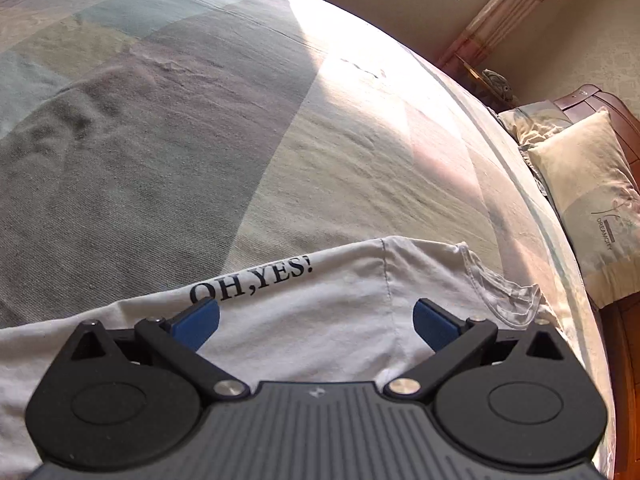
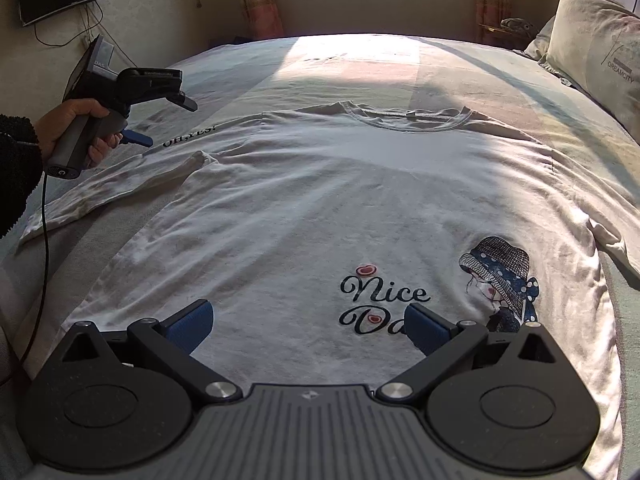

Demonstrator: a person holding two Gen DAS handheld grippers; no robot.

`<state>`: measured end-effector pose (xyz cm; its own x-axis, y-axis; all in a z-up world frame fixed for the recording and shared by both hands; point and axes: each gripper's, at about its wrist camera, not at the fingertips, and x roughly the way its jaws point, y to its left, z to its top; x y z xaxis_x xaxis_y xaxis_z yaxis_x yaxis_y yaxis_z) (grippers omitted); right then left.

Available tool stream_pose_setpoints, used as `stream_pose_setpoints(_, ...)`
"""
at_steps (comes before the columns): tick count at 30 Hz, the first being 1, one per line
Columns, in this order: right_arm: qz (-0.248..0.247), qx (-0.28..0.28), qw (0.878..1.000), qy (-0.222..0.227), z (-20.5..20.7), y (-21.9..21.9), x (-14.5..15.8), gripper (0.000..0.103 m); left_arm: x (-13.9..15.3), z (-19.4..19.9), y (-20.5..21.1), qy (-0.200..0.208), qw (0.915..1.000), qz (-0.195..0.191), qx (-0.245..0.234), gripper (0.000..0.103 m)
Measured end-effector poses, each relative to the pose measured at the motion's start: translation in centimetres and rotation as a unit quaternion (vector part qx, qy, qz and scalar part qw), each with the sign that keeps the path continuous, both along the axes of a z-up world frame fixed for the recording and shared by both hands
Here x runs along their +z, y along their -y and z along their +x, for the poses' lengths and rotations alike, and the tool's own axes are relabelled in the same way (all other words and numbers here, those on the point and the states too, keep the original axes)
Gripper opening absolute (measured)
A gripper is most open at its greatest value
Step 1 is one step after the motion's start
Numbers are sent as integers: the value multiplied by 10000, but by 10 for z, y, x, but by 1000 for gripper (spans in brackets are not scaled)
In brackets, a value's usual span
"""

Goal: Fold clothes

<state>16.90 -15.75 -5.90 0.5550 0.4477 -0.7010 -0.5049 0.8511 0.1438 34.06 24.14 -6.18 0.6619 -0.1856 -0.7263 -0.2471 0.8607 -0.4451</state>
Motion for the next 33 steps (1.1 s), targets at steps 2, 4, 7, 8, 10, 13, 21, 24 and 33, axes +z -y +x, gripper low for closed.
stream_pose_setpoints(2, -6, 3, 10000, -4, 0, 0, 0, 103, -3, 5, 11, -27, 9998, 20, -209, 102)
stream_pose_setpoints(4, -5, -6, 10000, -4, 0, 1, 0, 103, -15, 14, 11, -171, 9998, 17, -137, 102)
stream_pose_setpoints(7, 27, -19, 10000, -15, 1, 2, 1, 103, -30, 26, 1, -125, 9998, 38, 133, 102)
stream_pose_setpoints(8, 40, -15, 10000, -17, 1, 3, 1, 103, -30, 29, 0, -30, 9997, 100, 204, 102)
stream_pose_setpoints(10, 67, -2, 10000, -18, 1, 3, 1, 103, -26, 39, 2, -148, 9991, 242, 314, 102)
stream_pose_setpoints(13, 77, -7, 10000, 10, 0, 4, 3, 103, -17, 42, 13, -130, 9996, 196, 169, 102)
stream_pose_setpoints(21, 137, -7, 9999, 67, -3, 7, 7, 103, -22, 5, 72, -360, 9935, -78, -1080, 103)
stream_pose_setpoints(24, 122, -52, 9999, 54, -2, 7, 7, 103, -29, -12, 72, -515, 9937, 6, -999, 102)
stream_pose_setpoints(33, 155, -61, 9998, 58, -2, 9, 6, 103, 0, -44, 78, -126, 9942, -515, -939, 102)
